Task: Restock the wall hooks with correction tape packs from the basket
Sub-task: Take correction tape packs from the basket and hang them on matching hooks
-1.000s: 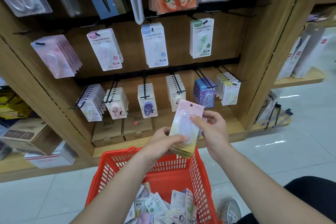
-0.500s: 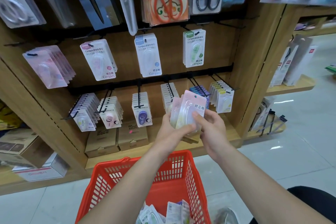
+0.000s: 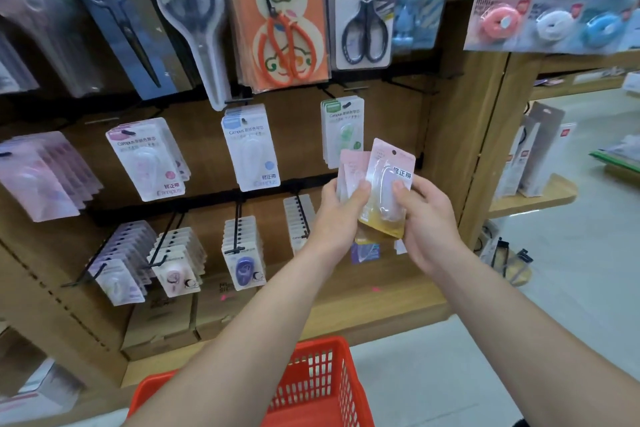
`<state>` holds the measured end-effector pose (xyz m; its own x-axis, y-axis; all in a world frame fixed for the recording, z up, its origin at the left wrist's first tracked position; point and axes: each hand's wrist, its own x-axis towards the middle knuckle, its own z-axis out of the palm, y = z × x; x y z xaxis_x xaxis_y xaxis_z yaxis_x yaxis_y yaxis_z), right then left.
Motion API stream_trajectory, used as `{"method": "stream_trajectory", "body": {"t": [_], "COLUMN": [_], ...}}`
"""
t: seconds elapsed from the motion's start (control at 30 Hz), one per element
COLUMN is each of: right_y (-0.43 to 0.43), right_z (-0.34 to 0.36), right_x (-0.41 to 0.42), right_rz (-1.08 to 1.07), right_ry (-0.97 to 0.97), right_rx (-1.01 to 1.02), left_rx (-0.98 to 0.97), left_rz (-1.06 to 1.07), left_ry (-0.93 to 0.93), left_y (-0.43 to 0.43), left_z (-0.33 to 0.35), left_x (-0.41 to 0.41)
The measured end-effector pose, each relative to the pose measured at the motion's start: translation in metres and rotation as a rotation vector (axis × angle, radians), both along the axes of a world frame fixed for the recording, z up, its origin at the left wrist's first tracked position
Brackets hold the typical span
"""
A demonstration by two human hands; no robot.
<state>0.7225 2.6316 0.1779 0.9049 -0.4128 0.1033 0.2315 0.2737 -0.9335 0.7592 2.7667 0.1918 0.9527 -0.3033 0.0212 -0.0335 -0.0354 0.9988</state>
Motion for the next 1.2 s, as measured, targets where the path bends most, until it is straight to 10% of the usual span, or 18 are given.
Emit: {"method": "stream_trajectory", "body": {"t": [1.2], "right_y": [-0.099], "right_z": [0.053], "right_x": [0.099], "right_rz": [-0.432], "right_ry": [0.113], "right_rx": [-0.246], "left_rx": [-0.014], "left_rz": [0.140], "left_ry": [-0.133], "left_y": [-0.030], "left_z": [0.020], "left_x": [0.068]}}
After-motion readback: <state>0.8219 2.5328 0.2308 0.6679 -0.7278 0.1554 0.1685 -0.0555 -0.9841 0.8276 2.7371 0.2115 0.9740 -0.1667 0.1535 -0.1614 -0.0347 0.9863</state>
